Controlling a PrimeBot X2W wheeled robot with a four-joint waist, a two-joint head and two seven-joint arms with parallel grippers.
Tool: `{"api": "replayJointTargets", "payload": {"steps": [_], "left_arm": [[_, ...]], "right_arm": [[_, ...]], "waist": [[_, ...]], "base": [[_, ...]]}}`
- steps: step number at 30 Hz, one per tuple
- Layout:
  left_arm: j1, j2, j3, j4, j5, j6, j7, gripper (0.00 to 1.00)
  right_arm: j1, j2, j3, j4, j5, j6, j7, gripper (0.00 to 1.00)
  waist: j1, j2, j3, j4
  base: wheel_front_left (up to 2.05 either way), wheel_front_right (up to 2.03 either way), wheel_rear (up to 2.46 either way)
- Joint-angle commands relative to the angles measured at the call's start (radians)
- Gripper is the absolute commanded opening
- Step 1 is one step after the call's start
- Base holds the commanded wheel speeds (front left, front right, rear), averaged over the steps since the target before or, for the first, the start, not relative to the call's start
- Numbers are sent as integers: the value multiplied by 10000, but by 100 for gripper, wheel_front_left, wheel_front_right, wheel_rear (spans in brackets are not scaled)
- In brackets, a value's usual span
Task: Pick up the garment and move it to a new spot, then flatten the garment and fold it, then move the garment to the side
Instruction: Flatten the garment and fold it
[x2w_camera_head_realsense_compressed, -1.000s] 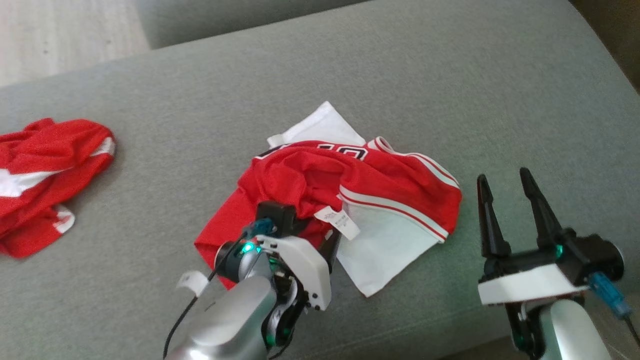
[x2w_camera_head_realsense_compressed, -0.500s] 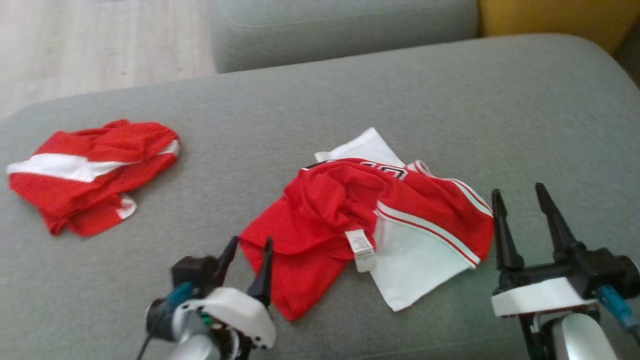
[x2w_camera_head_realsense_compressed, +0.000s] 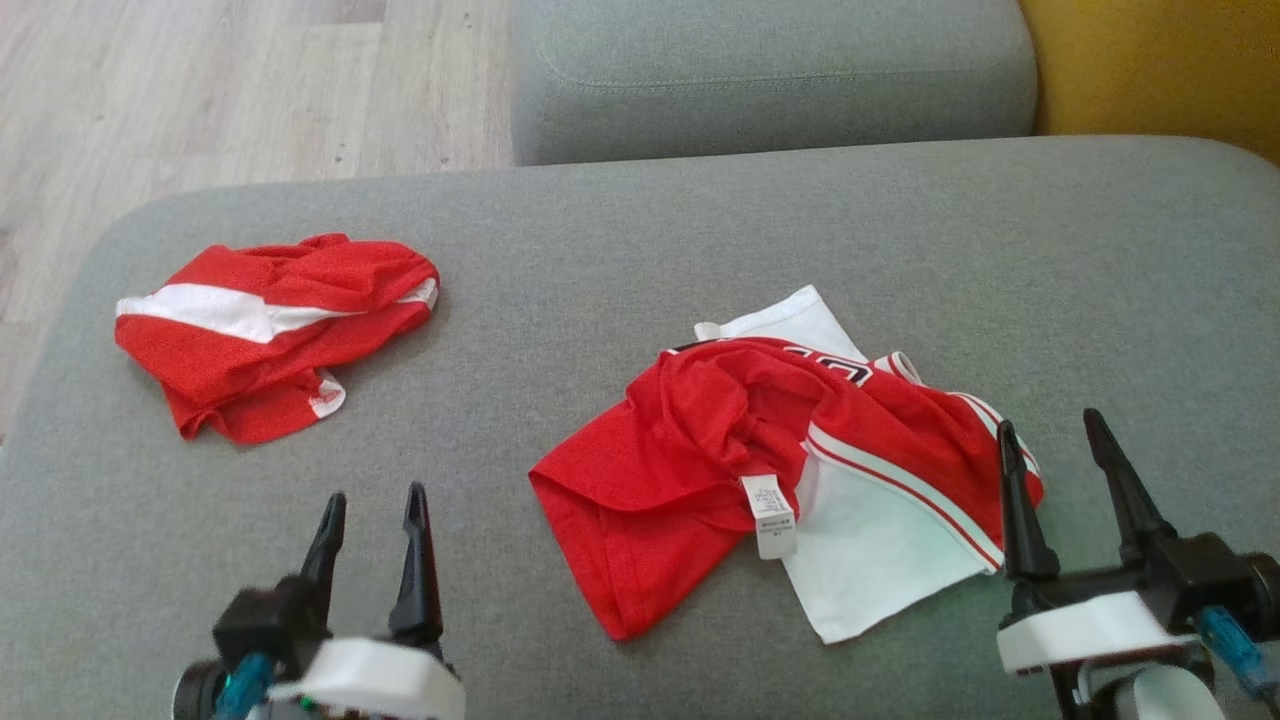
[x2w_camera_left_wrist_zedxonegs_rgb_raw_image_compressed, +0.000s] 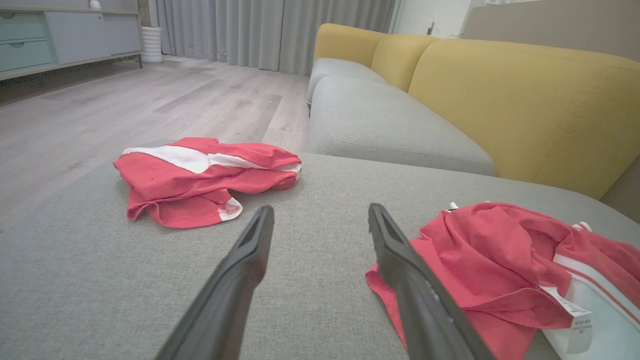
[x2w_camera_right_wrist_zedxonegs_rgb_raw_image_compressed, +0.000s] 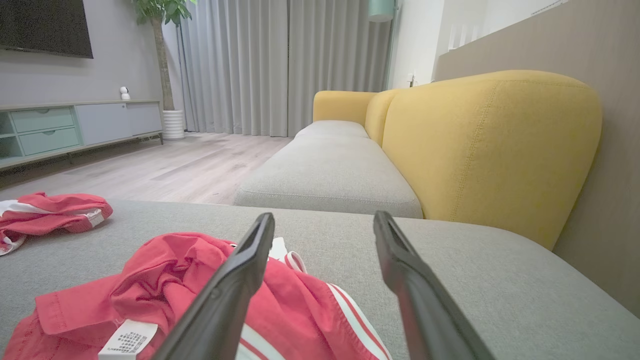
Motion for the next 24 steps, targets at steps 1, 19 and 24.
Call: {"api": "replayJointTargets", "payload": {"steps": [1, 19, 24], "left_arm": [[-120, -173, 676, -347, 299, -228, -120, 100], [537, -1716, 3561, 572, 2302, -3173, -121, 100], [512, -1816, 3751, 658, 2433, -3389, -122, 100]], "right_arm": [[-50, -53, 250, -260, 20, -7, -63, 100], [205, -53, 499, 415, 508, -7, -63, 100], [157, -53, 502, 471, 506, -7, -63, 100]], "waist": [[0, -1, -31, 9], [0, -1, -53, -159], [0, -1, -33, -206]], "base": [[0, 0, 0], [0, 0, 0], [0, 0, 0]]}}
